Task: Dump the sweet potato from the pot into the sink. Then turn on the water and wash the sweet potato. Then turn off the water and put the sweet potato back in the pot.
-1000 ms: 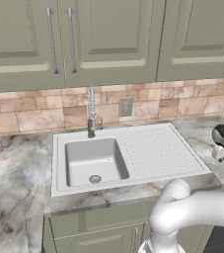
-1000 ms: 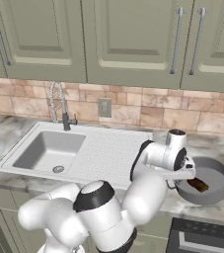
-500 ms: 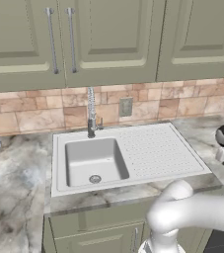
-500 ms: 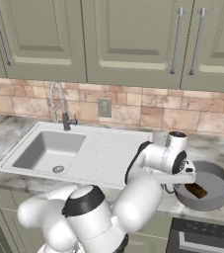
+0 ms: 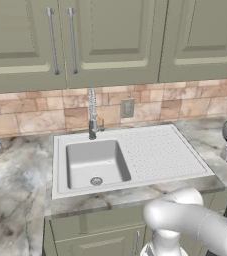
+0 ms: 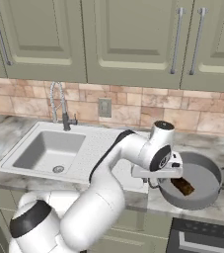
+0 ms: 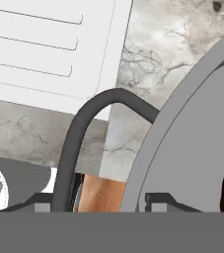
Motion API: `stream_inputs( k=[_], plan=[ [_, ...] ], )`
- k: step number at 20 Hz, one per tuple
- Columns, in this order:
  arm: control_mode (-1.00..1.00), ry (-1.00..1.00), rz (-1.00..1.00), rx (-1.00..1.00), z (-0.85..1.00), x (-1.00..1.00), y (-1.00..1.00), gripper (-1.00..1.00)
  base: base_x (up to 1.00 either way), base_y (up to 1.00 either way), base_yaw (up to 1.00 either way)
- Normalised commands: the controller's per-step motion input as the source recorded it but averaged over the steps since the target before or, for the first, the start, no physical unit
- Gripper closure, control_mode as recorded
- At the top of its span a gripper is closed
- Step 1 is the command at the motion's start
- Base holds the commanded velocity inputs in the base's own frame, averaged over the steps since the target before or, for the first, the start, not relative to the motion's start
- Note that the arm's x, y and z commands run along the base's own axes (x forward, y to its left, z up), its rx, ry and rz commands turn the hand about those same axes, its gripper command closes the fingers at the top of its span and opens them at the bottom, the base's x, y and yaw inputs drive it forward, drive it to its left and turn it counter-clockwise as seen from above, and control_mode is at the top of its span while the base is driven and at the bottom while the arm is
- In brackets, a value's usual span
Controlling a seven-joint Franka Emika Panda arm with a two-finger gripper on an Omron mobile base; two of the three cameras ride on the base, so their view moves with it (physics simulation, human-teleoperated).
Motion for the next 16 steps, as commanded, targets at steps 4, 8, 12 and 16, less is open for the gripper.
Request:
stream_inputs(
  k=[4, 8, 12, 16],
  plan=[
    [-1.00, -0.11, 0.07, 0.08, 0.59, -0.25, 0.93, 1.00, 0.00, 0.00, 0.00],
    [-1.00, -0.14, 0.15, 0.11, 0.38, 0.00, 0.83, 1.00, 0.00, 0.00, 0.00],
    [-1.00, -0.10, 0.18, 0.14, 0.32, 0.11, 0.77, 1.00, 0.00, 0.00, 0.00],
    [-1.00, -0.05, 0.19, 0.15, 0.29, 0.11, 0.83, 1.00, 0.00, 0.00, 0.00]
  ],
)
